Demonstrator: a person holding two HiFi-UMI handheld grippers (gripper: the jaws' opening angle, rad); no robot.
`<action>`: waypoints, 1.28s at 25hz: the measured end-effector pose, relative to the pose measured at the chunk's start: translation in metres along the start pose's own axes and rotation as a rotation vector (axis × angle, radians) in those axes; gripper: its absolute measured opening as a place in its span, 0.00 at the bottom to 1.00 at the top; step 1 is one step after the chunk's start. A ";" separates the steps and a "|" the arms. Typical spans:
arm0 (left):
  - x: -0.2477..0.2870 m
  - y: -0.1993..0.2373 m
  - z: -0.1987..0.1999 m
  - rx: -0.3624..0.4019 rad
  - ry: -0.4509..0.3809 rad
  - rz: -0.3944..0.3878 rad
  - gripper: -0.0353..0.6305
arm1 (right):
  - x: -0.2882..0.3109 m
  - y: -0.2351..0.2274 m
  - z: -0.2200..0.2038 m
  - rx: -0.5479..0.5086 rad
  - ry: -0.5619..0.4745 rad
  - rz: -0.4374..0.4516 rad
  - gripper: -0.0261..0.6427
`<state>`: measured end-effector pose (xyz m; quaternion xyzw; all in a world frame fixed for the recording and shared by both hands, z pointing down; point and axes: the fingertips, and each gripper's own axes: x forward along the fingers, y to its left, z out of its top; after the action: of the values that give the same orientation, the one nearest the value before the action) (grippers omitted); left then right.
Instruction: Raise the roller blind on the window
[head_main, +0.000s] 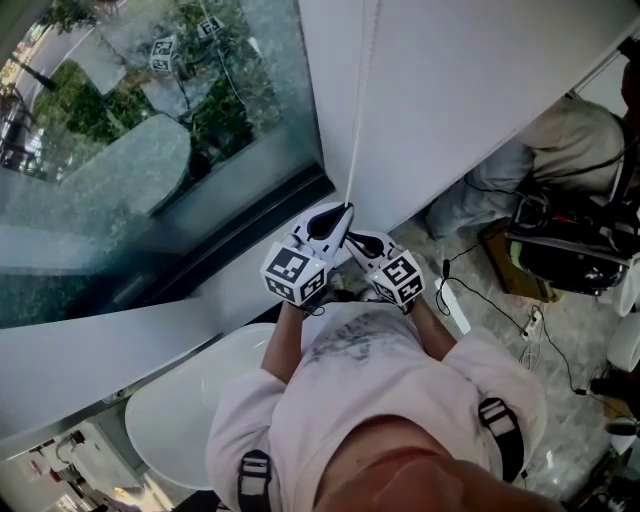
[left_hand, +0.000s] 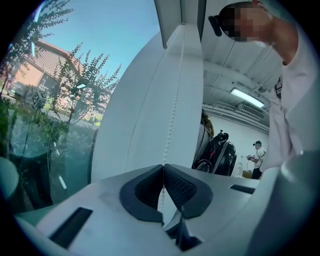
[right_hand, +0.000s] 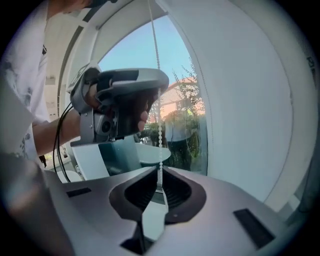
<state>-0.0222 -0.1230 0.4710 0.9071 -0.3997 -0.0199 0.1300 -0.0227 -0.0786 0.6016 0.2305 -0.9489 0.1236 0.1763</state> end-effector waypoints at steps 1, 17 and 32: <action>0.000 0.000 0.000 0.001 -0.001 0.002 0.07 | -0.003 0.000 0.007 -0.005 -0.010 -0.004 0.14; -0.002 0.002 0.001 -0.001 -0.014 0.018 0.07 | -0.082 0.006 0.164 -0.096 -0.240 -0.027 0.25; -0.004 0.000 0.000 -0.004 -0.014 0.016 0.07 | -0.107 0.012 0.304 -0.282 -0.467 -0.037 0.25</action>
<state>-0.0243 -0.1200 0.4707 0.9036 -0.4076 -0.0261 0.1293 -0.0243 -0.1222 0.2823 0.2432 -0.9674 -0.0697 -0.0144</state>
